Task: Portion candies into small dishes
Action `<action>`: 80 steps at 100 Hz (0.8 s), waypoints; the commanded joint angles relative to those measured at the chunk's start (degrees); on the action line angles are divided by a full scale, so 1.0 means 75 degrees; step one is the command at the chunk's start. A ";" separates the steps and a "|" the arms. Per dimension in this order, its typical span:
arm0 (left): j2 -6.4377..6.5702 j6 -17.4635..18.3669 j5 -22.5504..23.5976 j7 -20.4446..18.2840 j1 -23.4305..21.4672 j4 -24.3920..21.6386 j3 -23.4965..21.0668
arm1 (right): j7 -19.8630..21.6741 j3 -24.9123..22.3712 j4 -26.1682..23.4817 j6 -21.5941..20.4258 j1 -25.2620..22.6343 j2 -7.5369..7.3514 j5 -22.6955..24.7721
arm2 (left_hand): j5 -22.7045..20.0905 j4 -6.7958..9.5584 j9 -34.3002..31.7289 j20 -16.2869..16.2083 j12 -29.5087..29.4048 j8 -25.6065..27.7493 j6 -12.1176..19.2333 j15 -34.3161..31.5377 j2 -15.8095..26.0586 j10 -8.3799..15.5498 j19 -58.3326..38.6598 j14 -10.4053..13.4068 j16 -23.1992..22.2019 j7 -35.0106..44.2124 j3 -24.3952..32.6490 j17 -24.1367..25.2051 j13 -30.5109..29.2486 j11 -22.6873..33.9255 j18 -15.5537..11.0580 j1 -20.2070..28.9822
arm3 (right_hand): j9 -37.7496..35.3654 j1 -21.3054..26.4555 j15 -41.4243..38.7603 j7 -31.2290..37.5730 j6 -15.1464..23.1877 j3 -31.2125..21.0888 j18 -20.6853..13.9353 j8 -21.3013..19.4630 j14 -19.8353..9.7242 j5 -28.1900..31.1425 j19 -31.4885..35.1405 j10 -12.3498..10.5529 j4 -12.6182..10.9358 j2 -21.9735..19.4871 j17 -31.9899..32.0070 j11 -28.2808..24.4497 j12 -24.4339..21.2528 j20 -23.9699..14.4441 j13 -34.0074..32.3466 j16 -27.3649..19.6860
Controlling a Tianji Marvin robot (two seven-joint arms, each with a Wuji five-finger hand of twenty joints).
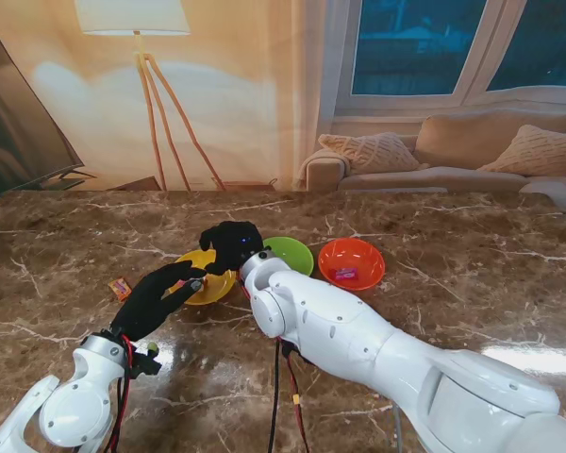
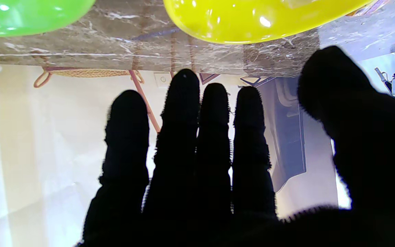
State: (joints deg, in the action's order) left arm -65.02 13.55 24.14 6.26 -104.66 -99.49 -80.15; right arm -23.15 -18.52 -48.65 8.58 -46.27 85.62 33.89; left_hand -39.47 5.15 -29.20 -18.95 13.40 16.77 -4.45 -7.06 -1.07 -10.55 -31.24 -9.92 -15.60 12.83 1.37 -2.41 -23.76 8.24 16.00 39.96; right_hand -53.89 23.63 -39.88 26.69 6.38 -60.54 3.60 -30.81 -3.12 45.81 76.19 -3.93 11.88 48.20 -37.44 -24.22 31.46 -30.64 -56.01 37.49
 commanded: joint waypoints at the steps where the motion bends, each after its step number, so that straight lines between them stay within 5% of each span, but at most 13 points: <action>1: -0.0018 -0.0006 0.0025 0.0026 -0.0059 -0.0014 0.0001 | 0.0135 -0.0084 -0.0079 0.0099 -0.0129 -0.0237 0.0049 | 0.0092 0.0167 -0.0119 -0.0098 -0.0061 0.0114 0.0151 0.0029 0.0298 0.0114 0.0187 0.0098 0.0034 0.0018 0.0002 -0.0002 -0.0056 -0.0054 0.0055 0.0047 | 0.0175 -0.0252 0.0213 -0.0098 -0.0038 -0.0063 0.0101 -0.0002 0.0053 -0.0196 -0.0189 -0.0024 -0.0231 -0.0090 0.0136 0.0038 -0.0144 0.0017 0.0273 -0.0150; 42: -0.0016 0.0067 0.0059 0.0046 -0.0078 -0.0002 0.0004 | 0.1070 -0.1001 -0.2060 0.0365 -0.0950 -0.1776 0.1199 | 0.0085 0.0167 -0.0129 -0.0104 -0.0060 0.0116 0.0155 0.0023 0.0297 0.0120 0.0186 0.0078 0.0031 0.0022 0.0001 -0.0015 -0.0074 -0.0051 0.0051 0.0048 | 0.0264 -0.0541 0.1049 -0.0255 -0.0043 0.0055 0.0267 0.0067 0.0145 -0.0316 -0.1062 -0.0030 -0.0236 -0.0278 0.0576 0.0295 -0.0227 0.0127 0.0527 -0.0516; 60: -0.0010 0.0052 0.0057 0.0019 -0.0063 0.0004 0.0047 | 0.1355 -0.2034 -0.3232 0.0282 -0.1878 -0.2431 0.2034 | 0.0085 0.0169 -0.0126 -0.0104 -0.0061 0.0116 0.0147 0.0026 0.0299 0.0114 0.0187 0.0076 0.0032 0.0022 0.0006 -0.0012 -0.0066 -0.0053 0.0049 0.0055 | 0.0260 -0.0616 0.1235 -0.0293 -0.0030 0.0120 0.0294 0.0084 0.0171 -0.0322 -0.1234 -0.0029 -0.0245 -0.0387 0.0667 0.0382 -0.0254 0.0129 0.0569 -0.0591; 80: 0.0000 0.0042 0.0030 -0.0032 0.0006 0.0043 0.0151 | 0.1401 -0.3373 -0.4369 -0.0133 -0.3216 -0.2868 0.2902 | 0.0083 0.0168 -0.0118 -0.0105 -0.0060 0.0116 0.0148 0.0024 0.0297 0.0117 0.0187 0.0091 0.0031 0.0024 0.0002 -0.0009 -0.0070 -0.0052 0.0051 0.0048 | 0.0222 -0.0637 0.1382 -0.0333 -0.0035 0.0212 0.0280 0.0098 0.0179 -0.0342 -0.1379 -0.0020 -0.0275 -0.0584 0.0702 0.0451 -0.0268 0.0123 0.0539 -0.0649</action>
State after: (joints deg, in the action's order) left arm -64.96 13.95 24.39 6.27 -104.60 -99.39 -79.47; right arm -12.75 -43.34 -81.03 8.05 -67.79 65.60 55.02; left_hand -39.48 5.15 -29.21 -18.95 13.40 16.77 -4.45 -7.06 -1.07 -10.55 -31.24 -9.92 -15.59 12.83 1.38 -2.42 -23.76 8.24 16.01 39.96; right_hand -53.29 20.57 -30.54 24.94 6.42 -59.40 5.55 -30.66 -2.69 45.21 66.68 -3.93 11.88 44.50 -32.75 -21.63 30.20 -30.54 -53.55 34.04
